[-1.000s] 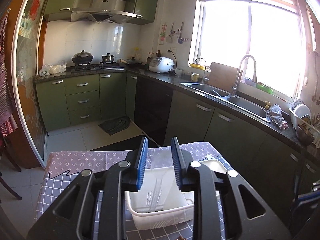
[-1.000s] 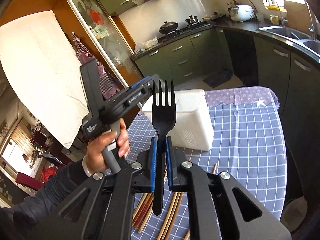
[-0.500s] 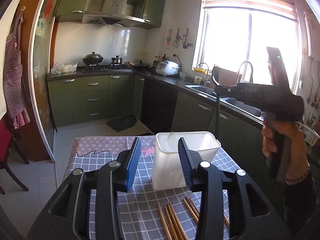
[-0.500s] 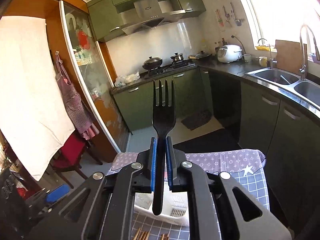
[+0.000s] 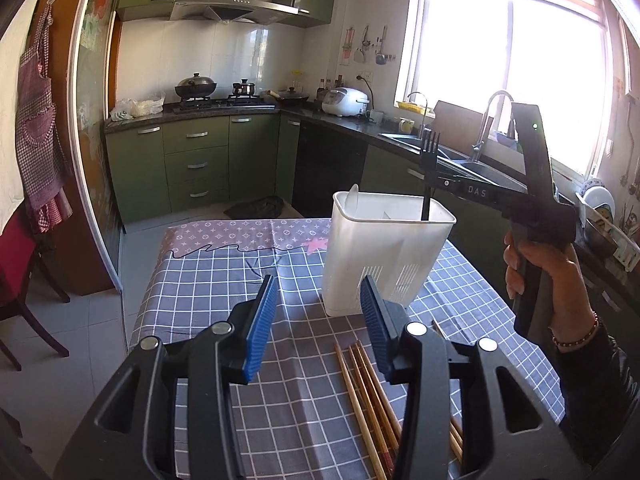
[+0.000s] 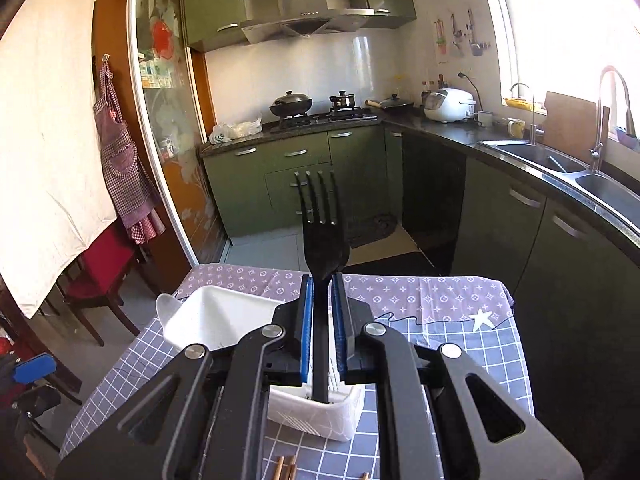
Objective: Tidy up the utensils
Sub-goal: 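Lower the black fork into the white caddy and open the right tool, then close the left tool on a wooden chopstick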
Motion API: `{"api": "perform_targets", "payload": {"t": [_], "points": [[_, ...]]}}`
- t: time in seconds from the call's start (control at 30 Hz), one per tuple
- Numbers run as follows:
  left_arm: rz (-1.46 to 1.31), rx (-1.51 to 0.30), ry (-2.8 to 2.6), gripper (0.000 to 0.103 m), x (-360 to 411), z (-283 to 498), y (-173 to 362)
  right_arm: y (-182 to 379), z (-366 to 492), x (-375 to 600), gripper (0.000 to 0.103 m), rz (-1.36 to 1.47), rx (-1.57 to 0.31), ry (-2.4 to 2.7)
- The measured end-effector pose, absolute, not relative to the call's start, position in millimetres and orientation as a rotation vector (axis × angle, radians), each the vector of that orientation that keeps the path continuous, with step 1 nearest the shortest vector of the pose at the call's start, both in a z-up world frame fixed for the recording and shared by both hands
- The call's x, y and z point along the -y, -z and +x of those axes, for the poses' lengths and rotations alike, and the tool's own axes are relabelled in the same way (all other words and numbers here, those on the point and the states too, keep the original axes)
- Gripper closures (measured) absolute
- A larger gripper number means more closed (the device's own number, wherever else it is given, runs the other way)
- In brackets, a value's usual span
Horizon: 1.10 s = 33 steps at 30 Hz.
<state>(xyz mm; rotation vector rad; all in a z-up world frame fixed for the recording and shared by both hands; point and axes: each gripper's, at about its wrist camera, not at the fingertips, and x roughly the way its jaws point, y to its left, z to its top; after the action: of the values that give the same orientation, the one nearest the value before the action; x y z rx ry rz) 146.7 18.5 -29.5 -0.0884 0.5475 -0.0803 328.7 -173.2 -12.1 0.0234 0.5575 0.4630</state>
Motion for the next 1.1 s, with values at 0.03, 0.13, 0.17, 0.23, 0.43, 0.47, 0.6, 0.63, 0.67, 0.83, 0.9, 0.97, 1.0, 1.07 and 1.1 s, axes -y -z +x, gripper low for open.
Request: {"api": "perform_targets", "payload": {"t": [0.03, 0.13, 0.17, 0.23, 0.43, 0.47, 0.6, 0.63, 0.67, 0.83, 0.9, 0.97, 1.0, 1.07, 1.1], "points": [[-0.086, -0.551, 0.083, 0.06, -16, 145, 31, 13, 327, 174, 0.088, 0.019, -0.564, -0.462], [-0.071, -0.565, 0.091, 0.059, -10, 145, 32, 14, 316, 178, 0.088, 0.019, -0.572, -0.466], [-0.065, -0.569, 0.09, 0.059, -8, 145, 32, 12, 308, 184, 0.088, 0.026, -0.566, -0.47], [-0.056, -0.586, 0.079, 0.059, -5, 144, 33, 3, 294, 194, 0.088, 0.042, -0.547, -0.479], [-0.07, -0.705, 0.069, 0.057, -4, 148, 44, -5, 246, 225, 0.066, 0.035, -0.605, -0.488], [-0.076, -0.739, 0.069, 0.055, -3, 150, 49, -2, 239, 228, 0.053, 0.023, -0.635, -0.49], [-0.1, -0.883, 0.082, 0.049, 1, 161, 71, 26, 214, 241, 0.03, -0.039, -0.745, -0.486], [-0.102, -0.92, 0.086, 0.049, 3, 165, 78, 34, 209, 246, 0.03, -0.046, -0.767, -0.477], [-0.106, -0.953, 0.09, 0.049, 6, 169, 84, 43, 205, 251, 0.03, -0.048, -0.786, -0.469], [-0.145, -1.134, 0.131, 0.072, 15, 193, 117, 80, 190, 272, 0.03, -0.027, -0.869, -0.448], [-0.162, -1.192, 0.144, 0.074, 19, 202, 128, 90, 187, 279, 0.03, -0.015, -0.89, -0.441], [-0.156, -1.227, 0.136, 0.077, 22, 209, 136, 97, 185, 285, 0.03, -0.009, -0.905, -0.439], [-0.157, -1.241, 0.132, 0.078, 23, 212, 139, 98, 184, 287, 0.03, 0.0, -0.907, -0.44], [-0.154, -1.26, 0.119, 0.079, 26, 219, 145, 98, 184, 291, 0.03, 0.011, -0.91, -0.44], [-0.149, -1.263, 0.108, 0.079, 26, 222, 145, 99, 183, 293, 0.03, 0.013, -0.91, -0.439]]}}
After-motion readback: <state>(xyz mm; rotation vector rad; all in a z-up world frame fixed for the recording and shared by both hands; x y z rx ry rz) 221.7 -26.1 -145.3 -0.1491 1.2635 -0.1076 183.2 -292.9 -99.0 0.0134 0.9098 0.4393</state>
